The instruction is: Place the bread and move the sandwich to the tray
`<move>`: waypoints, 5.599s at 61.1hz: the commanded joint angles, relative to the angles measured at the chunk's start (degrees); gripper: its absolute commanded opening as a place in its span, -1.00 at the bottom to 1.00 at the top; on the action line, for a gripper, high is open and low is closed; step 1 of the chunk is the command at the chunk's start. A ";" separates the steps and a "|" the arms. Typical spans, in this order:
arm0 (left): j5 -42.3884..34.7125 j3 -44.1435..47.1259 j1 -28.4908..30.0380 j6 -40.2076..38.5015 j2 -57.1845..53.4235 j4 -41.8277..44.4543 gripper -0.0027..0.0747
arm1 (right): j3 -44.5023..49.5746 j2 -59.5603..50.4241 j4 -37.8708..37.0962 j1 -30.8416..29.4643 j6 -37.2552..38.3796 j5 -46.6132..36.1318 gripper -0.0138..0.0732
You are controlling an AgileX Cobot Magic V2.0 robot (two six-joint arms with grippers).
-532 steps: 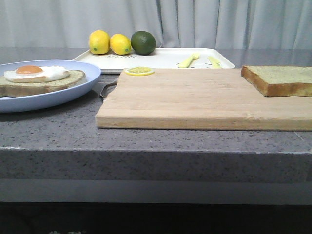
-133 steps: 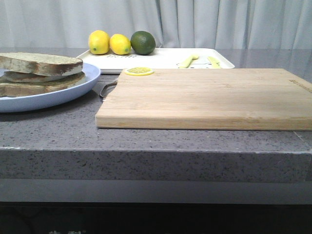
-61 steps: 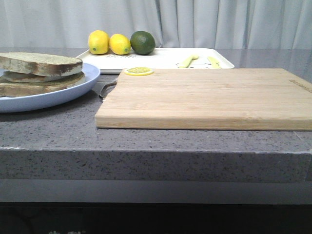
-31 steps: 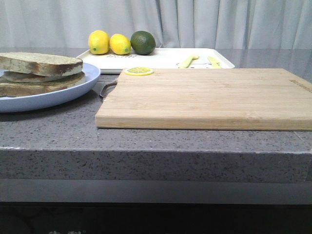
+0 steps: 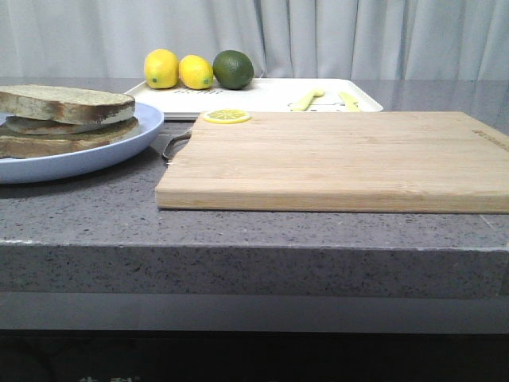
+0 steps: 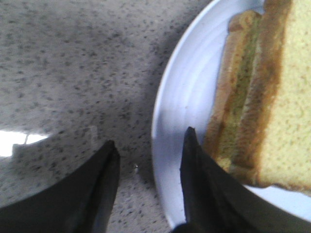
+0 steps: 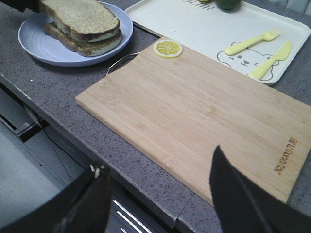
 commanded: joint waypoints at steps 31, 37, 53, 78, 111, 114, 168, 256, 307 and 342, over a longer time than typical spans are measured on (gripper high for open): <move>-2.38 -1.96 0.07 4.39 3.36 -9.29 -0.20 | -1.52 0.02 -0.14 0.03 0.08 -4.36 0.39; -2.38 -1.96 0.07 4.68 3.61 -9.94 -0.34 | -1.52 0.02 -0.14 0.03 0.08 -4.36 0.39; -2.49 -1.96 0.07 4.76 3.61 -9.94 -0.97 | -1.52 0.02 -0.14 0.03 0.08 -4.36 0.39; -1.26 -6.88 0.07 5.33 2.50 -11.66 -0.98 | -1.52 0.02 -0.14 0.03 0.08 -4.36 0.39; -0.97 -26.89 -6.27 2.46 8.45 -17.45 -0.98 | -1.52 0.02 -0.14 0.03 0.08 -4.36 0.39; -0.97 -29.25 -7.34 1.21 10.69 -17.45 -0.98 | -1.52 0.02 -0.14 0.03 0.08 -4.36 0.39; -4.78 -50.62 -12.30 -13.82 35.01 -26.44 -0.89 | -1.52 0.02 -0.14 0.03 0.08 -4.36 0.39; -21.22 -4.70 -28.29 -8.63 -24.70 20.68 0.14 | -1.52 0.02 -0.14 0.03 0.08 -4.36 0.39; -22.81 35.28 -33.66 -8.63 -67.81 21.89 0.14 | -1.52 0.02 -0.14 0.03 0.08 -4.81 0.39; -21.54 36.42 -33.66 -8.63 -70.64 24.64 -0.25 | -1.52 0.02 -0.14 0.03 0.08 -4.28 -0.11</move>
